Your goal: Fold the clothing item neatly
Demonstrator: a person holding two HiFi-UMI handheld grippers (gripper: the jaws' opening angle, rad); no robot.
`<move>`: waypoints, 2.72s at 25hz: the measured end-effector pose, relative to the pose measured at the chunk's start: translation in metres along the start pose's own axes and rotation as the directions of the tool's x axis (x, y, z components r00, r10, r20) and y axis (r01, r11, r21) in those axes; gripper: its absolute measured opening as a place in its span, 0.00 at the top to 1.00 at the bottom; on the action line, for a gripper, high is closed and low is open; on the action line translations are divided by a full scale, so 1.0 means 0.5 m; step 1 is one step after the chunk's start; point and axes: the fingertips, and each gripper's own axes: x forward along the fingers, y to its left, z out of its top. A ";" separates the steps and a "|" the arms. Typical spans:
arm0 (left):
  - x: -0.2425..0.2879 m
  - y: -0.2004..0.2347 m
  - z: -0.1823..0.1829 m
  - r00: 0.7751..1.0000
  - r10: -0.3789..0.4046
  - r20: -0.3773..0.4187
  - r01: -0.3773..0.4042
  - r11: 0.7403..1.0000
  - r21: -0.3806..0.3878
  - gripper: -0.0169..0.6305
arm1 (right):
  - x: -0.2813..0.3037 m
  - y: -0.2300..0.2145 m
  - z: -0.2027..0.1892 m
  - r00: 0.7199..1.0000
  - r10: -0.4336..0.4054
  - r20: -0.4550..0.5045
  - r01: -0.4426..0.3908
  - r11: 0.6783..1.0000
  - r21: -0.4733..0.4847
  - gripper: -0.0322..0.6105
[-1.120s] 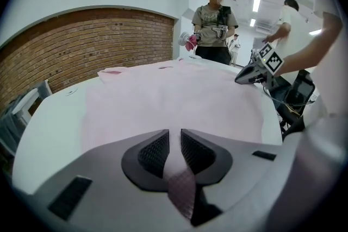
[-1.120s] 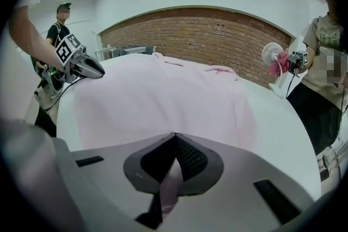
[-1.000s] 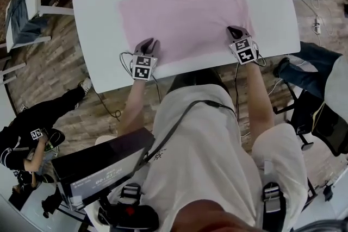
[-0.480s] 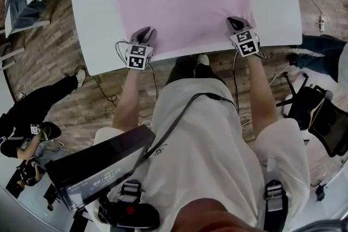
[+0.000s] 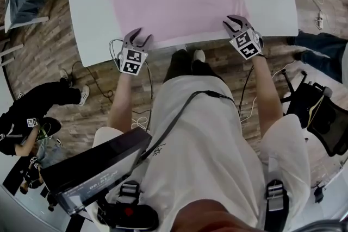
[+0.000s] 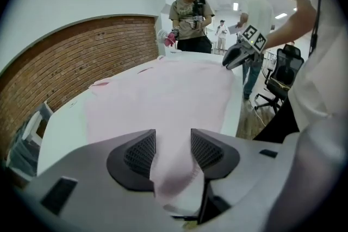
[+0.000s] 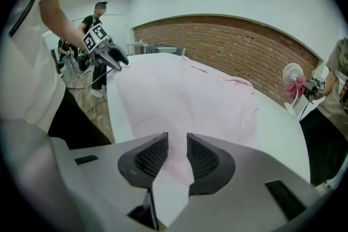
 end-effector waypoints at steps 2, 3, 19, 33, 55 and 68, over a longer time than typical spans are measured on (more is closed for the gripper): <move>-0.004 -0.025 -0.017 1.000 0.000 -0.027 0.002 0.998 0.056 0.68 | -0.011 0.017 -0.019 0.999 0.012 -0.037 -0.016 0.996 -0.092 0.78; -0.007 -0.029 -0.024 0.999 0.000 -0.042 0.004 0.997 0.077 0.68 | -0.012 0.025 -0.025 0.998 0.015 -0.061 -0.023 0.991 -0.135 0.76; -0.021 -0.046 -0.083 0.978 0.143 -0.151 -0.082 0.933 0.350 0.67 | 0.011 0.050 -0.044 0.986 -0.080 -0.149 0.017 0.924 -0.382 0.64; 0.013 -0.038 -0.070 0.964 0.044 -0.262 0.073 0.905 0.420 0.75 | 0.028 0.036 -0.048 0.974 0.062 -0.219 -0.140 0.922 -0.362 0.64; -0.019 -0.018 -0.054 0.976 -0.021 -0.215 0.097 0.932 0.350 0.94 | 0.006 0.017 -0.004 0.988 0.050 -0.145 -0.098 0.934 -0.343 0.88; -0.124 -0.155 -0.051 0.983 -0.018 -0.183 0.074 0.949 0.305 0.94 | -0.126 0.095 -0.062 0.988 0.069 -0.140 -0.113 0.935 -0.335 0.88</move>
